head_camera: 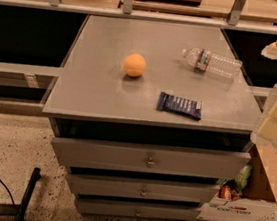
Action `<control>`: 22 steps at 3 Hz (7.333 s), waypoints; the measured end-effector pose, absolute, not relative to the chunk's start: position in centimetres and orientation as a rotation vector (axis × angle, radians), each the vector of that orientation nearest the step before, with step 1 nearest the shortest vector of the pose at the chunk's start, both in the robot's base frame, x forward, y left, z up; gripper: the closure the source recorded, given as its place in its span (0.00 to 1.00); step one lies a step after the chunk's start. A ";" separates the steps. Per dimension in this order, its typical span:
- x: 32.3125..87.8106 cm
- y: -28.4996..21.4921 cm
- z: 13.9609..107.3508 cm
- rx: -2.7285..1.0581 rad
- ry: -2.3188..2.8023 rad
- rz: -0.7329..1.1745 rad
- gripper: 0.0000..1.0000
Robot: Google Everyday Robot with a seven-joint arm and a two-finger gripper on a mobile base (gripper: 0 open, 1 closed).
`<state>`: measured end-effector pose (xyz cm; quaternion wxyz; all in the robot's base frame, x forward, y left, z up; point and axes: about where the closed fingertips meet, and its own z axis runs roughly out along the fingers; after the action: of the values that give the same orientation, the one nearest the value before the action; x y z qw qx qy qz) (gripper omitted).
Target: Move water bottle near rxbar blueberry
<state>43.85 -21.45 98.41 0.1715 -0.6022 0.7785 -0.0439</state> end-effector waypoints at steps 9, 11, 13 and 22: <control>67.0 -26.5 91.7 -1.719 1.949 -0.179 0.00; 71.7 -26.1 88.8 -1.702 1.930 -0.127 0.00; 74.1 -25.7 86.3 -1.665 1.926 -0.059 0.00; 72.0 -26.4 90.4 -1.615 1.848 0.046 1.00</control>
Offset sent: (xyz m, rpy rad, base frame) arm 0.0356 -0.0150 0.0004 -0.0386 -0.0340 -0.0289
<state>72.01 -26.39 90.35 0.3368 -0.6195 0.7089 0.0176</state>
